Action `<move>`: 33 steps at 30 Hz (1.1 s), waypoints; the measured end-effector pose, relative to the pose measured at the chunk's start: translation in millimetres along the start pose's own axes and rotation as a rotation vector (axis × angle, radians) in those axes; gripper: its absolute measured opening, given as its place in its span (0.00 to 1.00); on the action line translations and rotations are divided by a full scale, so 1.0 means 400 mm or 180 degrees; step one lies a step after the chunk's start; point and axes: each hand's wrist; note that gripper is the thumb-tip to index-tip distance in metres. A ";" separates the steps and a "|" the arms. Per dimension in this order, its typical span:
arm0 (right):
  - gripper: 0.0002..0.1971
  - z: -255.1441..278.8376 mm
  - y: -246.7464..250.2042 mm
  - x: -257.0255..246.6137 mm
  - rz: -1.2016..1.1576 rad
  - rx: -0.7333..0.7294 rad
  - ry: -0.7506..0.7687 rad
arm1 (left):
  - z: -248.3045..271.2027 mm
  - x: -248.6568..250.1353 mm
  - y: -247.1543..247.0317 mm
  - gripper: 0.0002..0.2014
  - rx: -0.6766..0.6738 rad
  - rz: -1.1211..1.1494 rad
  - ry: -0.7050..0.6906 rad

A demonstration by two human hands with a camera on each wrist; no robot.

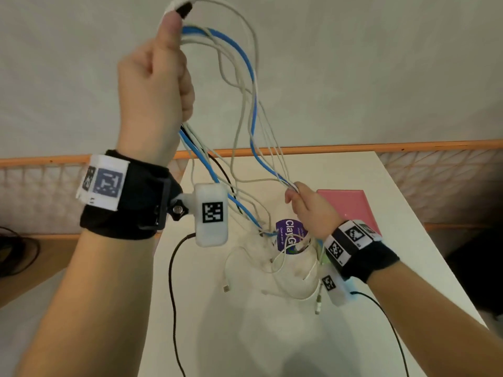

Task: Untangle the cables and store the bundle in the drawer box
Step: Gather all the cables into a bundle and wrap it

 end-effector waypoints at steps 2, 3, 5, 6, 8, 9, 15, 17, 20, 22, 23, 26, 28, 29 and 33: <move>0.11 0.008 0.008 -0.012 -0.0060 -0.0207 -0.0032 | 0.001 0.014 0.004 0.24 0.0022 0.0007 -0.0011; 0.10 0.017 0.011 -0.013 -0.0069 -0.0374 -0.0121 | -0.001 0.024 0.007 0.24 -0.0013 -0.0006 -0.0033; 0.26 0.032 0.022 -0.007 -0.0068 -0.0749 -0.0382 | -0.001 0.039 0.010 0.23 -0.0264 -0.0098 -0.0098; 0.42 0.041 0.036 -0.014 -0.0269 -0.0787 -0.0457 | 0.001 0.044 0.008 0.23 -0.0461 -0.0215 -0.0134; 0.60 0.050 0.081 -0.063 -0.1229 -0.0466 -0.0225 | 0.016 0.042 -0.005 0.22 -0.0884 -0.0631 -0.0185; 0.60 0.052 0.113 -0.101 -0.1674 -0.0258 0.0049 | 0.025 0.036 -0.015 0.22 -0.1077 -0.0885 -0.0206; 0.46 0.036 0.222 -0.326 0.0393 0.0194 0.1734 | 0.077 -0.010 -0.086 0.21 -0.2083 -0.1949 -0.0446; 0.30 0.018 0.200 -0.351 0.0888 0.0229 0.1601 | 0.085 -0.024 -0.093 0.19 -0.2240 -0.1834 -0.0403; 0.16 0.012 0.163 -0.342 0.0967 0.0221 0.1495 | 0.102 -0.055 -0.076 0.16 -0.2392 -0.1439 -0.0210; 0.19 0.015 0.157 -0.327 0.0733 0.0213 0.1438 | 0.121 -0.090 -0.060 0.13 -0.2382 -0.1248 -0.0044; 0.21 0.016 0.165 -0.323 0.0389 0.0337 0.1328 | 0.134 -0.114 -0.051 0.14 -0.2301 -0.1226 0.0083; 0.21 0.027 0.222 -0.304 -0.0803 0.1038 0.1160 | 0.182 -0.204 -0.021 0.22 -0.1984 -0.1281 0.0436; 0.20 0.048 0.248 -0.285 -0.1216 0.1414 0.1042 | 0.210 -0.257 -0.006 0.22 -0.1862 -0.1245 0.0585; 0.21 0.060 0.251 -0.271 -0.1296 0.1468 0.0951 | 0.218 -0.277 -0.002 0.22 -0.1820 -0.1274 0.0665; 0.17 0.102 0.252 -0.191 -0.0339 0.0561 0.0449 | 0.214 -0.315 0.007 0.19 -0.1876 -0.1927 0.0534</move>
Point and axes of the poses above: each hand's wrist, its own z-axis away from the middle knuckle, its own y-axis out of the back of the hand, x = y × z, and after that the axes turned 3 degrees about -z, right-handed
